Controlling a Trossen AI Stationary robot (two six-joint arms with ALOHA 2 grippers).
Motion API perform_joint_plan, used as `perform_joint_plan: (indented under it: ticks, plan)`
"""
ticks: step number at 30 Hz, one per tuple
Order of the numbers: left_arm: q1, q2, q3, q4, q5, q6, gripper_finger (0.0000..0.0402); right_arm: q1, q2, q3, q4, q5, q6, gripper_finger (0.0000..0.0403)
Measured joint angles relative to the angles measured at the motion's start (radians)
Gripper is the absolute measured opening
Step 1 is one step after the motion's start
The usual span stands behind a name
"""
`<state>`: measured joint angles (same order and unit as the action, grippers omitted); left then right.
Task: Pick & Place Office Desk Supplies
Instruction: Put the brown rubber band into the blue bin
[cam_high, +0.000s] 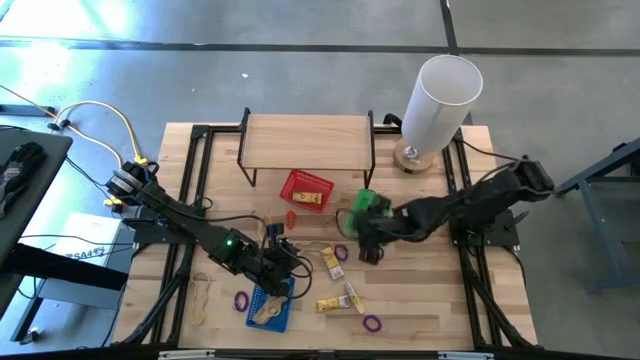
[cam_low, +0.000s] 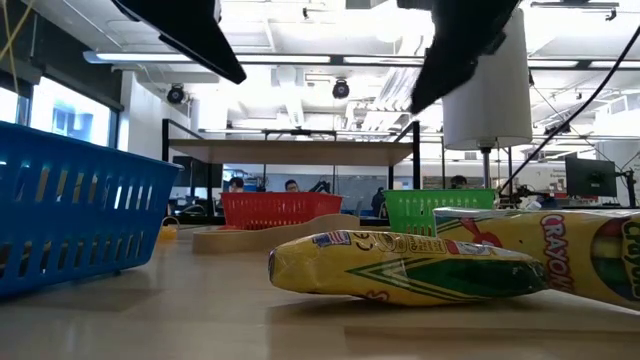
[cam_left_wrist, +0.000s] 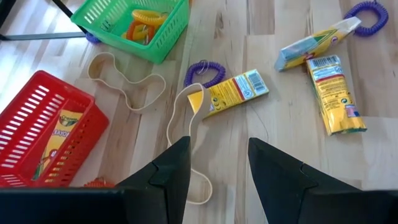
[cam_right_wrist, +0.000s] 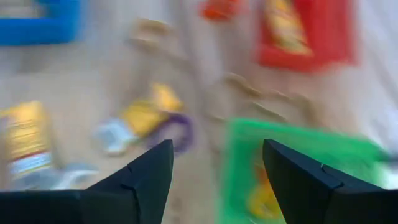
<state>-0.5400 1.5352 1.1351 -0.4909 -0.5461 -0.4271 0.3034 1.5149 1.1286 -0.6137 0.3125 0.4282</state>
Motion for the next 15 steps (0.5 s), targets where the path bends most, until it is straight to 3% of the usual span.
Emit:
perform_joint_plan:
  ticks: [3, 15]
  plan:
    - [0.000, 0.000, 0.000, 0.000, 0.000, 0.000, 0.0153, 0.031, 0.029, 0.000, 0.106, -0.057, -0.124, 0.0236]
    - [-0.003, 0.000, 0.000, -0.002, 0.051, -0.026, 0.0153, 0.015, 0.217, -0.001, 0.401, -0.055, -0.430, 0.0236]
